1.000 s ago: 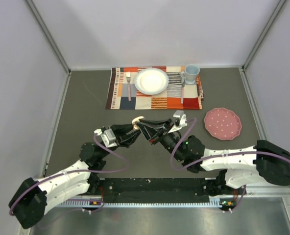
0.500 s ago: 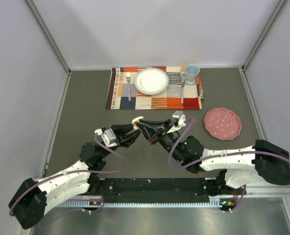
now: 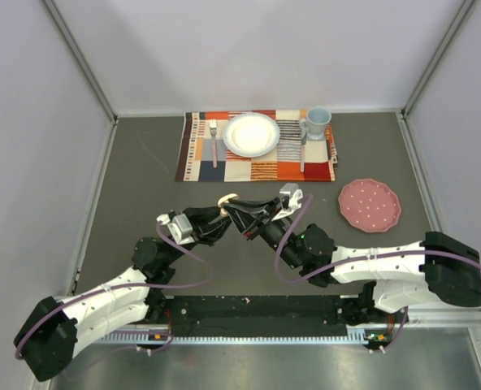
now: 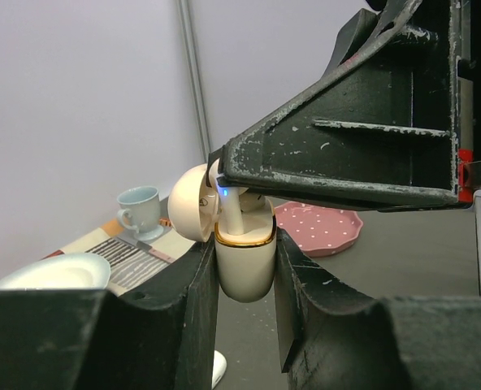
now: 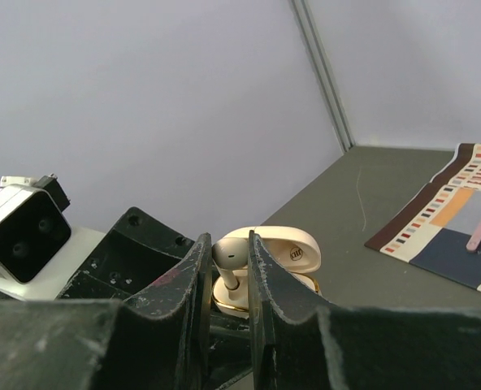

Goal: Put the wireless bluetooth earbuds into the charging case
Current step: Insert the left earbud into the left side groove of the charging case.

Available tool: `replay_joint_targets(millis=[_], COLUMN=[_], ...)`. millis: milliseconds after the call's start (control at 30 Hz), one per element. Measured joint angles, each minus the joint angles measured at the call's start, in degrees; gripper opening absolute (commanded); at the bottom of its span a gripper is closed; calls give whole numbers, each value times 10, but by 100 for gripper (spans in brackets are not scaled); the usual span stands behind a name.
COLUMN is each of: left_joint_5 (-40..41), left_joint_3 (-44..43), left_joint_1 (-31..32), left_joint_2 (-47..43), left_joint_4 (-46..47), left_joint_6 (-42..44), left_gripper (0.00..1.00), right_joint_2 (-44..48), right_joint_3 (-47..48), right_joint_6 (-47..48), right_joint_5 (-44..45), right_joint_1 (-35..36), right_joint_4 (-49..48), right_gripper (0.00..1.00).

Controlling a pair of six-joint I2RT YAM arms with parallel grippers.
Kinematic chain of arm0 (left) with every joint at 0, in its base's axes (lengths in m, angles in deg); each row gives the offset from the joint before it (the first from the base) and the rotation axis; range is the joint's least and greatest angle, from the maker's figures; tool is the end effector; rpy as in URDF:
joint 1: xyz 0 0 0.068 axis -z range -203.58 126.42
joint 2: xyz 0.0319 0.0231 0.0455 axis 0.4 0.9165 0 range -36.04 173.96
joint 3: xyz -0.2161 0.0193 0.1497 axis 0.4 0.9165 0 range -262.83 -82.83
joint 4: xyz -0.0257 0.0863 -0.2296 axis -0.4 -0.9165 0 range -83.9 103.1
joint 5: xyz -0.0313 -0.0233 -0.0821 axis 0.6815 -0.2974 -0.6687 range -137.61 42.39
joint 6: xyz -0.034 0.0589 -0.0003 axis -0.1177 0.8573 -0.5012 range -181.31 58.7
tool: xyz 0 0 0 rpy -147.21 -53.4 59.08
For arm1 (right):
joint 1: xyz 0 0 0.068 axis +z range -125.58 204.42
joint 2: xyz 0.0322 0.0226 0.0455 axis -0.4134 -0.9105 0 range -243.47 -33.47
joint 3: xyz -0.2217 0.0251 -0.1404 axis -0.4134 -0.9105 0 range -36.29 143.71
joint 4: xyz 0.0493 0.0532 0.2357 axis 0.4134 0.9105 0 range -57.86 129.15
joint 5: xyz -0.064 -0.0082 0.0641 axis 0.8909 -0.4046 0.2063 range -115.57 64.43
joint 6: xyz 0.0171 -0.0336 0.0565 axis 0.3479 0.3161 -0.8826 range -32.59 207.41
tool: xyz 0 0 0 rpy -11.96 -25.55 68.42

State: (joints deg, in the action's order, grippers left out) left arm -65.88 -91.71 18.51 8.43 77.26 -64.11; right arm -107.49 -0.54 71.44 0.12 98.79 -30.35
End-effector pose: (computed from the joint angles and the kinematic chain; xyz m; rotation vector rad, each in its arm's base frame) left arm 0.1149 -0.1267 0.2674 0.6504 0.9363 -0.8709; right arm 0.0980 0.2626 0.3140 -0.2154 1.2504 1.1200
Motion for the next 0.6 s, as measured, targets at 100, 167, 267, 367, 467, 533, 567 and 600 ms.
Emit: replay_joint_targets(millis=[100, 167, 267, 367, 467, 533, 567, 600], left_joint_5=[1, 2, 2, 6, 9, 11, 11, 12], left_joint_3=[0, 0, 0, 1, 2, 2, 2, 2], left_joint_1=[0, 0, 0, 0, 0, 0, 0, 0], left_joint_2=[0, 0, 0, 0, -1, -1, -1, -1], left_joint_4=[0, -1, -4, -6, -10, -10, -11, -11], left_joint_6=[0, 0, 0, 0, 0, 0, 0, 0], left_gripper=[0, 0, 0, 0, 0, 0, 0, 0], right_joint_2=[0, 0, 0, 0, 1, 1, 1, 1], right_joint_3=[0, 0, 0, 0, 0, 0, 0, 1], right_joint_6=[3, 4, 10, 18, 21, 22, 23, 23], right_joint_5=[2, 3, 7, 13, 17, 17, 17, 17], right_joint_1=[1, 1, 3, 5, 6, 6, 6, 6], right_joint_4=[2, 4, 9, 14, 21, 23, 24, 24], right_gripper=[0, 0, 0, 1, 6, 9, 11, 14])
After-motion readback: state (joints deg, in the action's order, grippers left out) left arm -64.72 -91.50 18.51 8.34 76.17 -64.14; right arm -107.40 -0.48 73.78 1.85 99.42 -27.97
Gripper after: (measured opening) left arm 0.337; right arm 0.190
